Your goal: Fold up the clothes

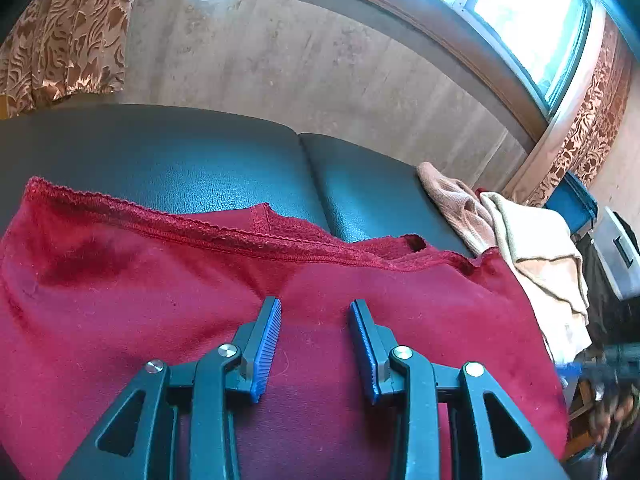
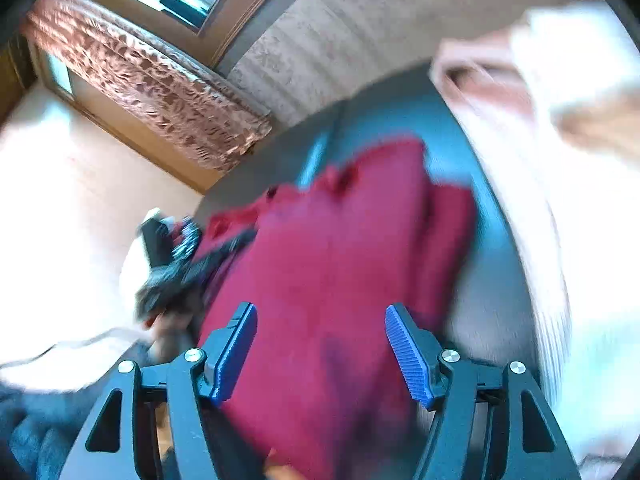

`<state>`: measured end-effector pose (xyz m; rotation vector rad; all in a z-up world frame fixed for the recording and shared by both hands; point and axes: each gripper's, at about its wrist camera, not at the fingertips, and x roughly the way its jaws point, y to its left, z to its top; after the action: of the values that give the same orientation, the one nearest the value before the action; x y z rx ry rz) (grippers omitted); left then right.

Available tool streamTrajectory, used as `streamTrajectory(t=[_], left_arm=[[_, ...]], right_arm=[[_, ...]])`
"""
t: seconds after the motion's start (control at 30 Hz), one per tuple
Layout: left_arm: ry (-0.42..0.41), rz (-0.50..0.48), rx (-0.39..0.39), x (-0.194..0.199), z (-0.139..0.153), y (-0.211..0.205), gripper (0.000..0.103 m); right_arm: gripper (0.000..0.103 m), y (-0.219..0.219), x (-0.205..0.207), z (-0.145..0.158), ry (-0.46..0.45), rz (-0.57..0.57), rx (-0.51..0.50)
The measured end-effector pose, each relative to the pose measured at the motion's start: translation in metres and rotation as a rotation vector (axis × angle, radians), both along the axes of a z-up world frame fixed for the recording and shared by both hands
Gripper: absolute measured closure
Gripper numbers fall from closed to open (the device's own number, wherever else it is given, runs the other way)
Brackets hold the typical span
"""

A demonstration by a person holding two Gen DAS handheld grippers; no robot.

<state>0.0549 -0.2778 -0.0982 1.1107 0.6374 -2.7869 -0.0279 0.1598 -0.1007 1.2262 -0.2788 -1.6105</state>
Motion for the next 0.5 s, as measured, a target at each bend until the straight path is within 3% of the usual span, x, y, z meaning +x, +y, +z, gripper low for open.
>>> streamTrajectory(t=[0.13,0.33,0.5], left_arm=[[-0.039,-0.018,-0.084,-0.002,0.015,0.02,0.068],[0.035,-0.291,-0.141,-0.009,0.044,0.105,0.067],[-0.002,-0.445,-0.181,-0.03,0.033,0.154,0.067]], right_arm=[[0.027,0.027,0.04,-0.011,-0.023,0.08,-0.031],[0.023,0.018,0.05,-0.018,0.013,0.121,-0.081],[0.018,0.002,0.04,-0.011,-0.001,0.213,-0.125]])
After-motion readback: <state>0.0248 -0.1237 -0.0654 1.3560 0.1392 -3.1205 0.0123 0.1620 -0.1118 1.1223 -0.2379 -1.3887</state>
